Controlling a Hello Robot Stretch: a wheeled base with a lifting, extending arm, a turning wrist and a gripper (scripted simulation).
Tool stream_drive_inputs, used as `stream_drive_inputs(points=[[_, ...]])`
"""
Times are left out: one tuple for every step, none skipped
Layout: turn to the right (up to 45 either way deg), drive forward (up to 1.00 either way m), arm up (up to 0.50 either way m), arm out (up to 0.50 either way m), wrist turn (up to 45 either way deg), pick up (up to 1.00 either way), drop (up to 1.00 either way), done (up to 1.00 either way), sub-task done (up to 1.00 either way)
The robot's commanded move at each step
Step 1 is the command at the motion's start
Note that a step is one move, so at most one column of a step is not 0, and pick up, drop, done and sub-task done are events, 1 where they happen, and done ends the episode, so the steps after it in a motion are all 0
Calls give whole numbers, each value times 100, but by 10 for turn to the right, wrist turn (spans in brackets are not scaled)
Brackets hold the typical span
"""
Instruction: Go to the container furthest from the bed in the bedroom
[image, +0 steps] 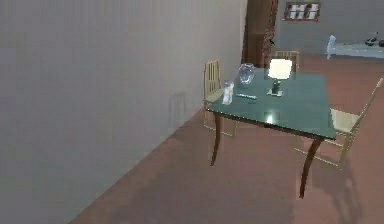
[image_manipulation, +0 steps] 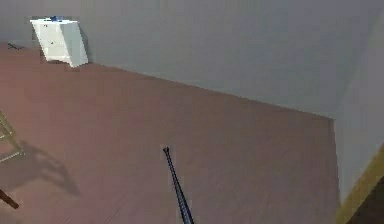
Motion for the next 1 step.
stream_drive_inputs(points=[[450, 0, 0, 0, 0, 0, 0, 0, 0]])
